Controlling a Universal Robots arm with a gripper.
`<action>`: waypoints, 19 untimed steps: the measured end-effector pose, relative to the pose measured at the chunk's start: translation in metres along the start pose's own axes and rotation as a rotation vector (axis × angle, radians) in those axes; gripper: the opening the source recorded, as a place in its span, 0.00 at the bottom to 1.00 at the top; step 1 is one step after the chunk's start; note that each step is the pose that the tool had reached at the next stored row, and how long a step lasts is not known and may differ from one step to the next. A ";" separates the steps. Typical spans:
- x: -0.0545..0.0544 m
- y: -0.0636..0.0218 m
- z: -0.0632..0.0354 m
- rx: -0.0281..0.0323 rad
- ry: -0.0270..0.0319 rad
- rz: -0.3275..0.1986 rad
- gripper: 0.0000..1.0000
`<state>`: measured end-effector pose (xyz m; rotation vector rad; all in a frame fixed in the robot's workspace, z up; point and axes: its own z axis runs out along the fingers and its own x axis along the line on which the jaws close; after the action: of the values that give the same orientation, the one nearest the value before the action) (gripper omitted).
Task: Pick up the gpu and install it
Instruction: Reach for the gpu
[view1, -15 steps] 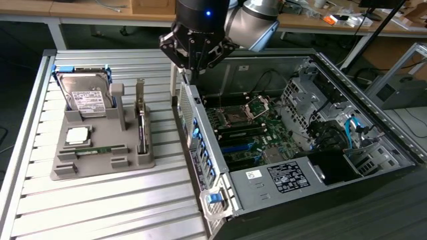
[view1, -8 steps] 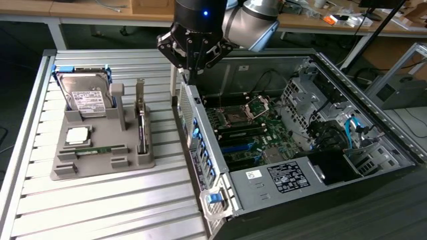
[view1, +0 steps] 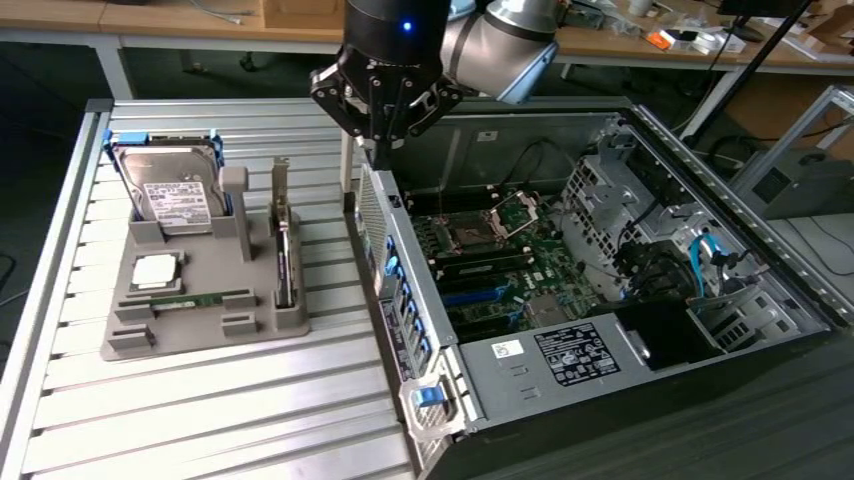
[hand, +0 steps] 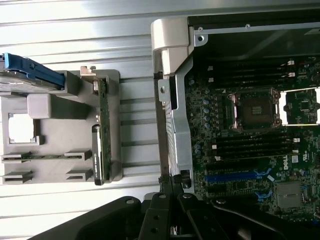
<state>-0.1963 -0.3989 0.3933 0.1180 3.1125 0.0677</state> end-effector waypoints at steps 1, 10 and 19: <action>0.001 0.0000 0.0000 0.0000 0.0000 0.000 0.11; 0.004 -0.0003 -0.0001 0.0000 -0.0001 0.000 0.11; 0.008 -0.0006 -0.0002 0.0000 0.0000 0.000 0.11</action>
<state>-0.2039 -0.3989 0.3933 0.1179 3.1125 0.0676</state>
